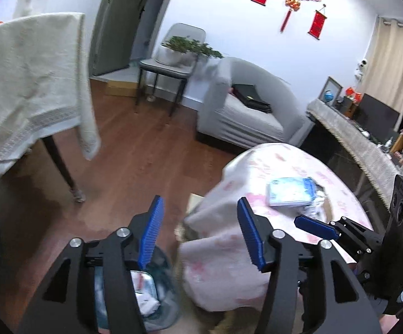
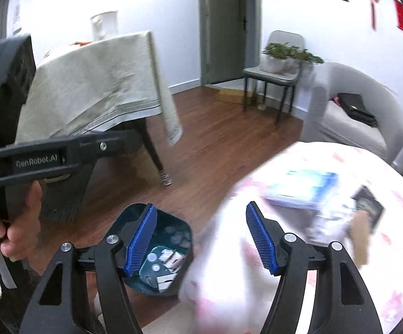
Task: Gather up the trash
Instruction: 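Move both open tools back over the table toward the remaining items, then grasp the blue-white wipes pack with the left gripper while the right gripper grasps the second tape roll, then carry the wipes pack and tape roll to the teal bin and release them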
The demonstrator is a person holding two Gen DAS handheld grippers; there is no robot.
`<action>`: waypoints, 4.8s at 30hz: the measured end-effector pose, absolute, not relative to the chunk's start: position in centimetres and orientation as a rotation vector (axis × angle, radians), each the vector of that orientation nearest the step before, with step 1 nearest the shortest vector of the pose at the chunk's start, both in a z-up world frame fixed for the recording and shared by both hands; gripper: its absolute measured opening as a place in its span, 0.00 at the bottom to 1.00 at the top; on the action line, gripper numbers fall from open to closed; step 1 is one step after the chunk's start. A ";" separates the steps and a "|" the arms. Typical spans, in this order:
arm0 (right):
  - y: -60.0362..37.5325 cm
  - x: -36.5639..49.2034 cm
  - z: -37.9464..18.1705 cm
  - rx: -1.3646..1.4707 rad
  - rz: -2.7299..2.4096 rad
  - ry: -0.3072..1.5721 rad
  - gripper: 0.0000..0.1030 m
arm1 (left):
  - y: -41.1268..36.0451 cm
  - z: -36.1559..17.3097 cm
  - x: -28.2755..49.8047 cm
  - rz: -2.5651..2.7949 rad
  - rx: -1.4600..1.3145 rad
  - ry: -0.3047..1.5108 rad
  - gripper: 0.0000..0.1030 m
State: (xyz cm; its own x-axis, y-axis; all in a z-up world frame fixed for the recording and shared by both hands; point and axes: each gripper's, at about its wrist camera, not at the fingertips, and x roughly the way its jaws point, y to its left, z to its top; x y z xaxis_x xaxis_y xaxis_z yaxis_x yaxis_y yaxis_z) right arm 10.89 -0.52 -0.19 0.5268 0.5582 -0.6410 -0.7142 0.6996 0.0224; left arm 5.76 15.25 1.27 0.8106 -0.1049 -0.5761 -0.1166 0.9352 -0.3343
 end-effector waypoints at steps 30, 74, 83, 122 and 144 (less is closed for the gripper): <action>-16.3 15.1 0.1 -0.007 0.577 0.704 0.77 | 5.0 -1.7 15.2 -0.224 -0.412 0.684 0.89; -13.3 20.4 -3.2 -0.034 0.552 0.860 0.51 | 8.2 -1.8 15.5 -0.234 -0.473 0.696 0.70; -12.5 18.9 -1.8 -0.071 0.482 0.829 0.34 | 9.4 -0.9 14.1 -0.207 -0.449 0.673 0.70; -0.4 12.1 1.0 -0.038 0.724 0.679 0.34 | 18.2 -9.3 6.0 0.101 -0.353 0.888 0.70; 10.8 10.6 -4.6 -0.174 0.843 0.864 0.35 | 22.3 -18.9 3.3 0.143 -0.317 1.226 0.71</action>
